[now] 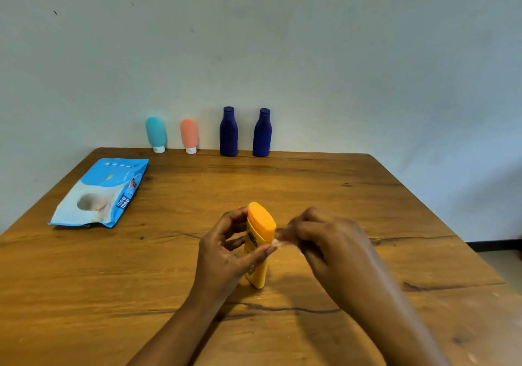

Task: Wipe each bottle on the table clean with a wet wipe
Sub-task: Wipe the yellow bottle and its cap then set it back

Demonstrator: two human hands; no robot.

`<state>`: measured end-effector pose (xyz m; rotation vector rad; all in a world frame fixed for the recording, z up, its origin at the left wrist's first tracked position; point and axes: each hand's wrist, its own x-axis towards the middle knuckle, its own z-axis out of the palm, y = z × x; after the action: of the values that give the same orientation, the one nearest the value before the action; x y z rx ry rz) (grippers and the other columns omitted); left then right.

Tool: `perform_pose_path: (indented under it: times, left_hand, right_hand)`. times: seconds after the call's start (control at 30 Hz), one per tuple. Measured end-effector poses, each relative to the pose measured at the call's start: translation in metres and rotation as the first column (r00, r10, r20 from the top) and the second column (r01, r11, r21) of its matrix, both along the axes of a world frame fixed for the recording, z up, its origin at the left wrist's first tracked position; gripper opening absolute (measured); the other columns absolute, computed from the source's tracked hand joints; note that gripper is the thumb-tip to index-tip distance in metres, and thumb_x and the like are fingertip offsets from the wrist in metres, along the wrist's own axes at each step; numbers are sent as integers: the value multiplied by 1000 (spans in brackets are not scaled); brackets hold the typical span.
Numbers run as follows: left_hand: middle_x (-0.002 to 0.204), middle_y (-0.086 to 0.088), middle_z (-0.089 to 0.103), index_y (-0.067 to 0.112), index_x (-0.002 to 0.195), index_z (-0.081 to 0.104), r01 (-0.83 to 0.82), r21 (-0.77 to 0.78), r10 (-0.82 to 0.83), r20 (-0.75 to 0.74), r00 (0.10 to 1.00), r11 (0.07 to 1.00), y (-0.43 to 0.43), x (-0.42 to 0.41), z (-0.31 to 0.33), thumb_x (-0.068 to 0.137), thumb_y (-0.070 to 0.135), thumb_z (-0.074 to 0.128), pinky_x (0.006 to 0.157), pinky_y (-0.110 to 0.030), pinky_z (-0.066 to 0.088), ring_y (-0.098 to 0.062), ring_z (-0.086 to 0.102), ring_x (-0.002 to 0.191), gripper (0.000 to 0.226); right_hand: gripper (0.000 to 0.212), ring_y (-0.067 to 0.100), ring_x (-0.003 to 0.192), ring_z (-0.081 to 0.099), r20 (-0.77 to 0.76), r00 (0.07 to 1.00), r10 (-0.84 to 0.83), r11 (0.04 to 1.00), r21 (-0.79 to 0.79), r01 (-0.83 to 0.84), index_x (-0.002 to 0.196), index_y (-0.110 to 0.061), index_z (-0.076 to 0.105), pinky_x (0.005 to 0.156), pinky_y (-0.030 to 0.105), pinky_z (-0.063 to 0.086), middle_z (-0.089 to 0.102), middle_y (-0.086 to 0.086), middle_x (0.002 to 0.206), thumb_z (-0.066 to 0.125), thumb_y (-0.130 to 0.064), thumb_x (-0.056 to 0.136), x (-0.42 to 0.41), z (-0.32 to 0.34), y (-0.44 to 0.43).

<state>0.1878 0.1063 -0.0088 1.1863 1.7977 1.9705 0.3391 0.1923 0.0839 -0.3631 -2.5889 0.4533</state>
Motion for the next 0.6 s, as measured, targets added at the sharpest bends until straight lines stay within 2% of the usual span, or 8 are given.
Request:
perform_pose_path:
  times: [0.1,0.2,0.27,0.4,0.5,0.57,0.6]
  left_hand:
    - [103,12,64,36,106,57,-14,-16,15,48,999,1000,0,1,-1,48,48,83,78,-21,54,-8,61,103,64]
    - [97,10,64,29,104,59,10,-16,-9,55,998,1000,-1,3,0,54,42,81,73,-20,54,-8,61,97,56]
    - [96,6,66,25,106,61,23,-2,-22,66,998,1000,-3,2,0,63,34,84,71,-19,54,-9,63,96,49]
    - [92,0,68,21,104,64,22,24,-25,108,994,999,-5,1,1,65,16,73,69,-19,54,-6,65,94,40]
    - [92,1,70,15,104,65,18,32,-22,114,993,999,-2,0,1,66,11,73,66,-17,53,-5,65,93,39]
    - [94,1,70,11,105,65,-2,44,-4,143,990,999,0,-2,-1,69,3,72,65,-15,52,-2,65,92,37]
    - [96,2,70,11,105,66,-9,47,1,167,986,999,1,-3,-1,70,0,71,66,-14,52,-2,66,93,37]
  right_hand:
    - [26,-10,89,51,-90,993,-78,990,-128,67,104,-28,66,75,5,41,50,-25,97,57,-10,89,-4,-5,10]
    - [24,-8,100,49,-162,980,-117,967,-242,75,103,-27,66,79,4,39,53,-22,94,57,-9,89,-19,-11,9]
    - [24,-8,101,49,-187,973,-133,959,-273,78,103,-26,66,78,4,40,53,-22,96,57,-9,89,-24,-16,9]
    - [24,-6,99,52,-263,952,-158,952,-297,75,103,-25,66,77,5,42,56,-20,97,59,-8,88,-17,-23,8]
    - [23,-6,95,53,-182,971,-154,952,-289,97,103,-26,66,76,5,41,56,-20,94,59,-9,88,-5,-22,14]
    - [21,-7,83,53,-79,981,-176,962,-226,154,103,-25,67,73,3,39,52,-22,89,58,-12,89,0,-18,23]
    - [21,-8,81,52,-85,975,-207,961,-202,187,103,-25,67,72,3,39,51,-23,87,58,-13,89,0,-16,27]
